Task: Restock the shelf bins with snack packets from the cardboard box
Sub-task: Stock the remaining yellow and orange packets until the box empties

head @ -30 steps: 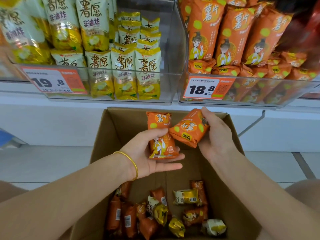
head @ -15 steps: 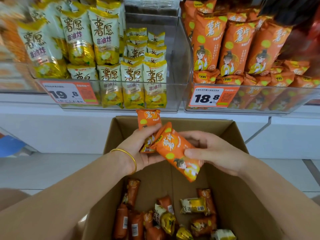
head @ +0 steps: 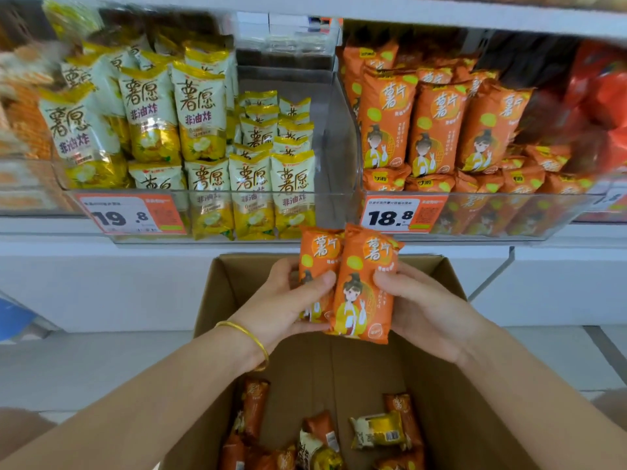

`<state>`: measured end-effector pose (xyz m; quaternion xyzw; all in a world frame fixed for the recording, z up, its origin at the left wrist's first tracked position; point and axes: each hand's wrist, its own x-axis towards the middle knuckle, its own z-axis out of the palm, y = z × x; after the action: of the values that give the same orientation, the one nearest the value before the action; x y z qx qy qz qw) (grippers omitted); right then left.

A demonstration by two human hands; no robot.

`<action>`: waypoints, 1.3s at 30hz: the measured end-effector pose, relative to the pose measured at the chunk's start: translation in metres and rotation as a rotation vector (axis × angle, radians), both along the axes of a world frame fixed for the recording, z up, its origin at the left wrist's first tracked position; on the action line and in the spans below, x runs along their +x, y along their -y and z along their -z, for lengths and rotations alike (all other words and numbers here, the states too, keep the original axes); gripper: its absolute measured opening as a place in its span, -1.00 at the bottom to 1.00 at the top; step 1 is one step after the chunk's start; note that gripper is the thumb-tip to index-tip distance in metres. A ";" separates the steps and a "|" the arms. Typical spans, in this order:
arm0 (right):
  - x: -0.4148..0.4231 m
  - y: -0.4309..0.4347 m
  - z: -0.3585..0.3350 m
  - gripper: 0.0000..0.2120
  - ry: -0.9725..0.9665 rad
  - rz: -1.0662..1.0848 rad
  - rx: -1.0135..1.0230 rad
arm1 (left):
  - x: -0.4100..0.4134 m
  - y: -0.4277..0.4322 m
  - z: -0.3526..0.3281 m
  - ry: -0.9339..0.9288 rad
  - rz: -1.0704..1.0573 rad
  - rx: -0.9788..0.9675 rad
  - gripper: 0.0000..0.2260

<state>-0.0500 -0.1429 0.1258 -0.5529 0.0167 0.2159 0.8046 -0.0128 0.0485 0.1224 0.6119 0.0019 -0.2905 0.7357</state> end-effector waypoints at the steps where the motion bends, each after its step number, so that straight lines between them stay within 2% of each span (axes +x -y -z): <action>1: -0.001 0.001 -0.001 -0.22 0.016 0.004 0.001 | -0.001 0.002 -0.001 0.019 0.018 0.007 -0.47; 5: -0.008 0.005 -0.010 -0.18 0.093 -0.015 0.007 | -0.003 0.008 -0.011 0.077 0.069 0.012 -0.49; 9: -0.015 0.018 -0.027 -0.15 0.150 0.018 -0.047 | 0.000 0.027 -0.033 0.267 0.139 0.134 -0.75; 12: -0.021 0.040 -0.044 -0.12 0.207 0.123 -0.083 | 0.007 0.058 -0.058 0.379 0.150 0.206 -0.85; 15: -0.029 0.074 -0.059 -0.14 0.246 0.266 -0.026 | 0.010 0.094 -0.079 0.433 0.193 0.194 -0.83; 18: -0.039 0.114 -0.068 -0.13 0.289 0.342 0.013 | 0.010 0.132 -0.086 0.591 0.272 0.278 -0.84; 20: -0.042 0.144 -0.072 -0.11 0.314 0.396 -0.014 | 0.012 0.156 -0.085 0.828 0.289 0.371 -0.80; 24: -0.034 0.196 -0.083 -0.15 0.355 0.533 -0.127 | 0.032 0.188 -0.099 1.602 0.155 0.784 -0.72; 25: -0.028 0.206 -0.087 -0.20 0.369 0.570 -0.157 | 0.042 0.194 -0.103 1.752 0.149 0.862 -0.70; 27: -0.010 0.222 -0.096 -0.41 0.417 0.621 -0.229 | 0.061 0.208 -0.110 1.912 0.179 1.061 -0.66; 29: 0.015 0.232 -0.105 -0.57 0.476 0.625 -0.350 | 0.078 0.217 -0.116 1.959 0.202 1.231 -0.58; 31: 0.044 0.237 -0.112 -0.58 0.546 0.607 -0.503 | 0.091 0.216 -0.116 1.963 0.175 1.338 -0.55; 36: 0.099 0.239 -0.102 -0.41 0.810 0.484 -0.884 | 0.099 0.201 -0.109 1.998 0.104 1.433 -0.54; 39: 0.122 0.242 -0.096 -0.36 0.814 0.477 -0.928 | 0.101 0.201 -0.111 1.963 0.126 1.444 -0.52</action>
<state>0.0723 -0.3849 0.2223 -0.8607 -0.0755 -0.2238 0.4510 0.0884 -0.1527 0.2338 0.8386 -0.4234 0.3277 -0.1001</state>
